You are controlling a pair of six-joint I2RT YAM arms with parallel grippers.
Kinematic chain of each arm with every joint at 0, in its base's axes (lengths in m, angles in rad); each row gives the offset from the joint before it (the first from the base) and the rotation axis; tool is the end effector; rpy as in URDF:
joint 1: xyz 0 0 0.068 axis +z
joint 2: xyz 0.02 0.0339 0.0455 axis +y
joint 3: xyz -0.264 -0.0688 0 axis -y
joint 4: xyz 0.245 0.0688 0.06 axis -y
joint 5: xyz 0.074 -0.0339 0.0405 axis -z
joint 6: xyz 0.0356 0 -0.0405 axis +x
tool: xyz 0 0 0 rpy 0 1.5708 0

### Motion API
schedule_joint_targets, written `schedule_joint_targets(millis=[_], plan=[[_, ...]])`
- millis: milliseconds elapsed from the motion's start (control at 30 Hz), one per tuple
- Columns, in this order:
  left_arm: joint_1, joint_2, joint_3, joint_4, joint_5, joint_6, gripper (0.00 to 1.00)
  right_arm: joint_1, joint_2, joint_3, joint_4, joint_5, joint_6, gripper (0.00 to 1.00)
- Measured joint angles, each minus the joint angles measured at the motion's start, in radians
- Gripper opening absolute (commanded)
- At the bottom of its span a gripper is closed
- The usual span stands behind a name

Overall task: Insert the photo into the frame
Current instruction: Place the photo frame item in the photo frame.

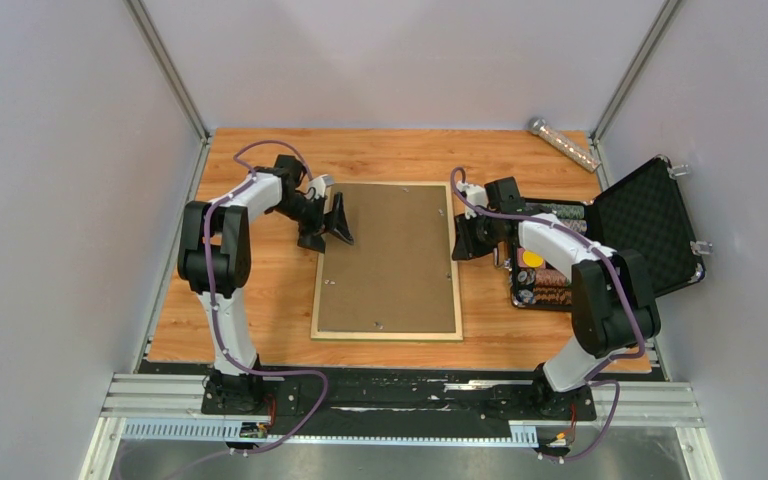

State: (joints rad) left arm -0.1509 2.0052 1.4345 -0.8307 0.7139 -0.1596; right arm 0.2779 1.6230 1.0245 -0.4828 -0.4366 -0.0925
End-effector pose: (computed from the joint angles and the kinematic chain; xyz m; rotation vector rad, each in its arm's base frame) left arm 0.3788 -0.0812 0.1717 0.0789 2.8885 -1.1020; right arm 0.3036 0.1023 0.1949 -0.6263 2.5534 0.6405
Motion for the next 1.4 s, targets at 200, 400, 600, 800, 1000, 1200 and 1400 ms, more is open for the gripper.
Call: schedule_joint_targets(millis=[200,400,600,800,1000,1200,1400], plan=[[-0.018,-0.018,0.000,-0.019,-0.037,0.022,1.00,0.000,0.001,0.000,0.000,0.000,0.000,0.32],[-0.039,-0.039,0.000,-0.026,-0.083,0.041,1.00,0.000,0.001,0.000,0.000,0.000,-0.001,0.41],[-0.054,-0.092,-0.014,-0.022,-0.143,0.043,1.00,-0.001,0.001,0.000,0.000,0.000,0.000,0.43],[-0.066,-0.153,-0.016,-0.020,-0.193,0.045,1.00,-0.001,0.001,0.000,0.000,0.000,0.000,0.46],[-0.077,-0.189,-0.023,-0.014,-0.246,0.064,1.00,-0.001,-0.004,0.000,0.000,0.000,-0.001,0.55],[-0.080,-0.270,-0.083,0.021,-0.316,0.126,1.00,0.001,-0.027,0.001,0.002,-0.001,-0.008,0.62],[-0.100,-0.318,-0.154,0.081,-0.411,0.189,1.00,0.037,-0.027,0.008,0.010,0.043,-0.015,0.67]])
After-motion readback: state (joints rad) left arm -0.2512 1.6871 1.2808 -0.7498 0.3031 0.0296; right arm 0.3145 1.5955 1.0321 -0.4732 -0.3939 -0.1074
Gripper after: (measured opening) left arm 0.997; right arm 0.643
